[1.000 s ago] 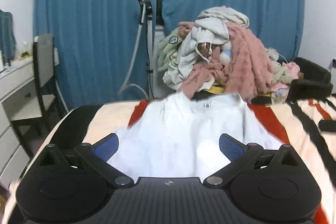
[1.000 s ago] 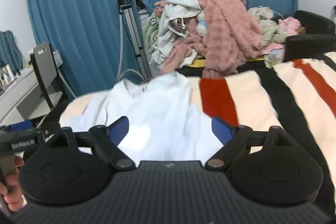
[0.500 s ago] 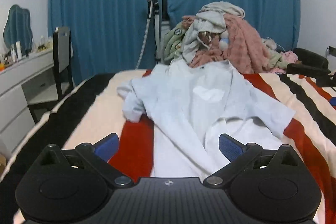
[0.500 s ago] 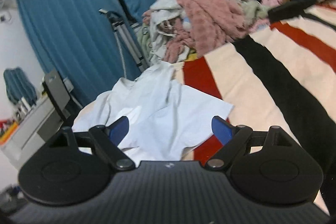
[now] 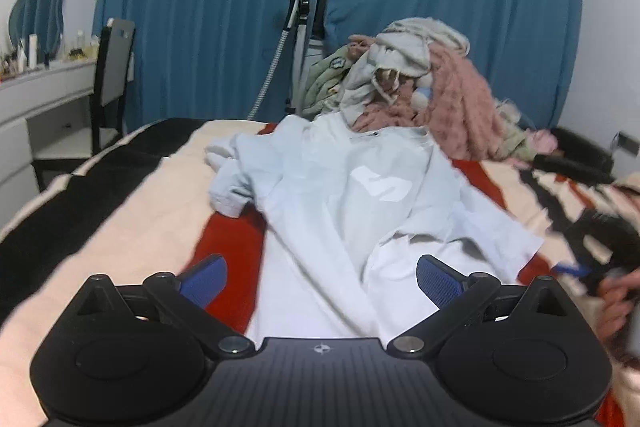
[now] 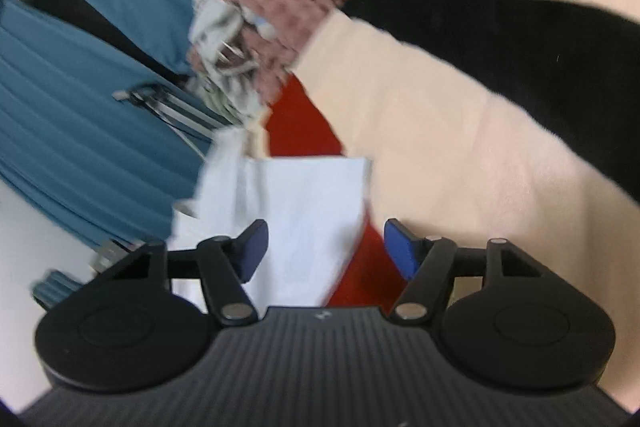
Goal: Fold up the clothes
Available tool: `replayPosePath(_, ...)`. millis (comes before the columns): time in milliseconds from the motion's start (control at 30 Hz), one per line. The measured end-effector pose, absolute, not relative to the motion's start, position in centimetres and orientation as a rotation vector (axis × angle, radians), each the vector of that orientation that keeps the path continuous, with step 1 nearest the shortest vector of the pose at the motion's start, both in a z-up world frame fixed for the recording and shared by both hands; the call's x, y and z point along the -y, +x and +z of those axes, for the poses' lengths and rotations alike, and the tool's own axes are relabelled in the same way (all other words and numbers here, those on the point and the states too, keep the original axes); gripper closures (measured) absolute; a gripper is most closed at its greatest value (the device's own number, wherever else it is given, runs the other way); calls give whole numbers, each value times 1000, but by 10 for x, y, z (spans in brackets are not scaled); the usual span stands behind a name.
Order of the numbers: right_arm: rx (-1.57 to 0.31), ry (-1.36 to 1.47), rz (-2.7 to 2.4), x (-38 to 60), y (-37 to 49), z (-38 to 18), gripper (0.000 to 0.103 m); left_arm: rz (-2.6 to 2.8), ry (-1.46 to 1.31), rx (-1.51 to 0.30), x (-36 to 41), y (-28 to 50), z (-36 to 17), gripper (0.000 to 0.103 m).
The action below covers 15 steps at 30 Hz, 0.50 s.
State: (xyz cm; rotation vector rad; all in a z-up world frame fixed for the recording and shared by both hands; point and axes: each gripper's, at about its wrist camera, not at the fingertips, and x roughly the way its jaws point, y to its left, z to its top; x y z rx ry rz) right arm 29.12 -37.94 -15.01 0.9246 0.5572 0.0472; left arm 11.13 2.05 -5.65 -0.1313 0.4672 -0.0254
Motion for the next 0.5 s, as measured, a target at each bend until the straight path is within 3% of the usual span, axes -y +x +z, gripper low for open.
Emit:
replayPosePath(67,-542,887,47,376,303,-158,37,-23,-134,-454,-22,117,-59,1)
replayPosePath(133,-497,858,40,373,315,-160,46,-12,-145,-454,-23,123,-62,1)
replayPosePath(200,-472,842,33,369,328,-159,72,-34,-171,-449,-26,126,-64,2)
replayPosePath(233,-483,812,32,365,337,-157,74,-46,-184,-446,-28,127,-65,2)
replayPosePath(300,-504,741,31,355,353,-152,92,-66,-146,-390,-26,129,-66,2)
replayPosePath(367,-487,614,24,345,361,-136,98,-48,-107,-366,-22,134,-67,2)
replayPosePath(500,-414,429,3,350,377,-94,98,-37,-96,-357,-18,144,-70,2)
